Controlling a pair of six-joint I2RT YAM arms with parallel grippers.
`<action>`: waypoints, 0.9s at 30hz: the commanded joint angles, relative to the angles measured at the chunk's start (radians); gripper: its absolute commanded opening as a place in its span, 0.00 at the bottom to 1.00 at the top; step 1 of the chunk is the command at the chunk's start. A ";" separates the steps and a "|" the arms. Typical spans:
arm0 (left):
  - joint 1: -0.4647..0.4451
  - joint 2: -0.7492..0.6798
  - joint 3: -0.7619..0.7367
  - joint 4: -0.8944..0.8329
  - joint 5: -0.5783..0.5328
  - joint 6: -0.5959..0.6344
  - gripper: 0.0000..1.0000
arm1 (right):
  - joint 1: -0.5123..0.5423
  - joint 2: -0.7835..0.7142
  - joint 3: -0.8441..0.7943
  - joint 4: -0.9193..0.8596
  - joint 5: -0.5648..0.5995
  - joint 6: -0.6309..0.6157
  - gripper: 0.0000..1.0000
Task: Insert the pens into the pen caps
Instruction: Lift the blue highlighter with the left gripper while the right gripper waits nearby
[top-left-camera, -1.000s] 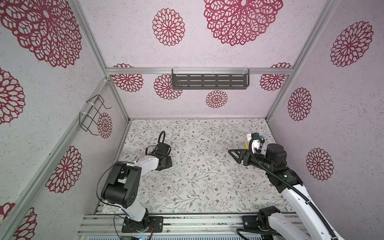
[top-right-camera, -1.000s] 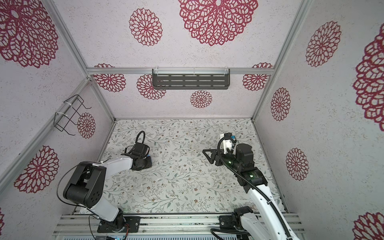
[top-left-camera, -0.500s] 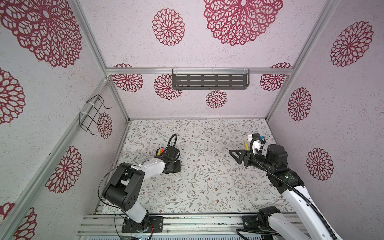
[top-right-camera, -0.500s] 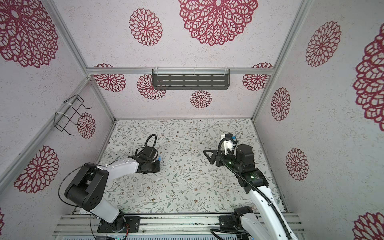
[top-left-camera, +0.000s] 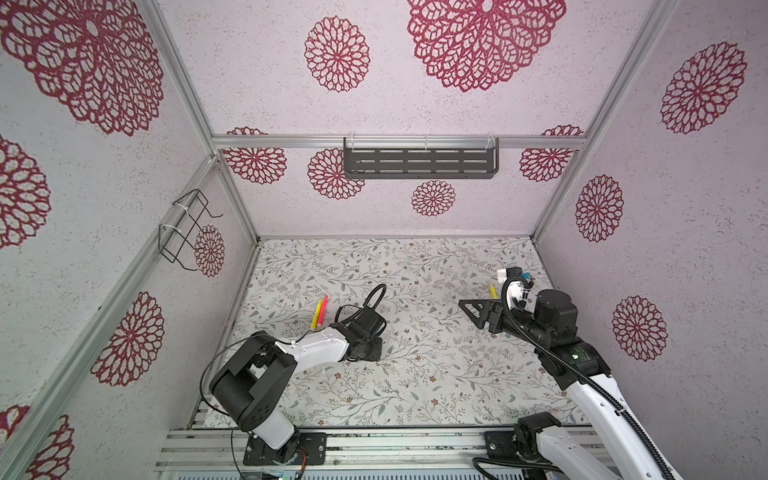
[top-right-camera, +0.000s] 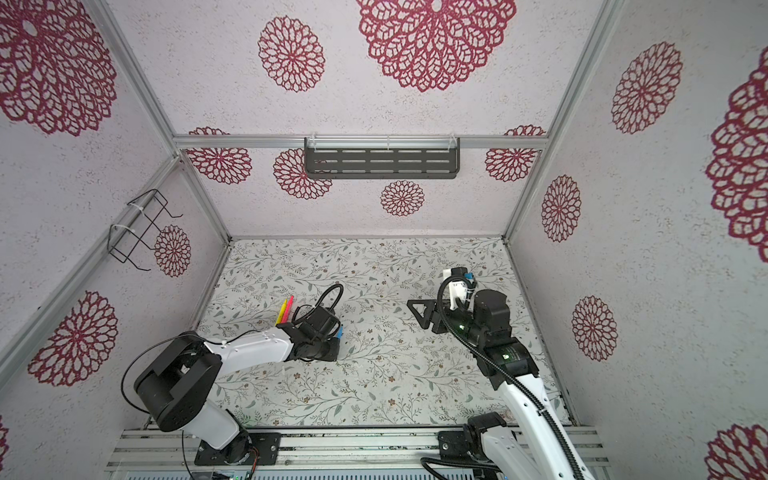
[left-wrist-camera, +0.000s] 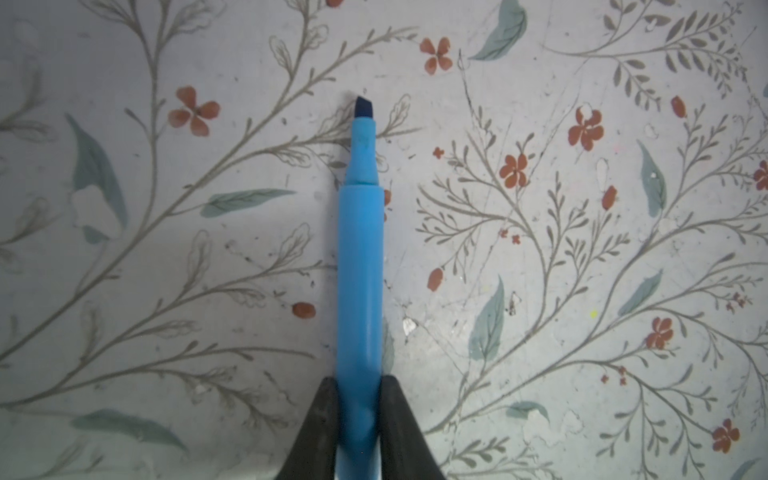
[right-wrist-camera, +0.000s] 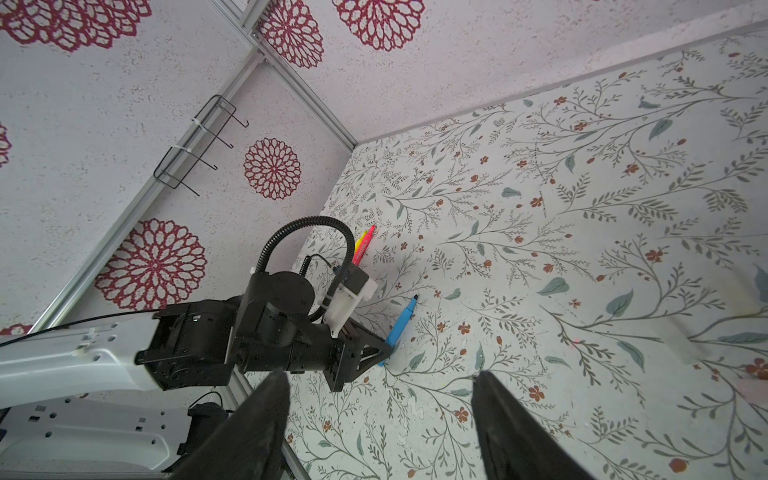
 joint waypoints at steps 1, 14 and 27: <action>-0.020 0.032 0.024 -0.072 -0.040 -0.018 0.26 | 0.004 -0.021 0.019 0.014 0.025 0.015 0.75; -0.039 0.094 0.100 -0.163 -0.056 0.000 0.32 | 0.003 -0.044 0.019 -0.016 0.048 0.006 0.78; -0.068 0.180 0.123 -0.173 -0.026 0.022 0.05 | 0.004 -0.048 0.021 -0.054 0.077 -0.023 0.80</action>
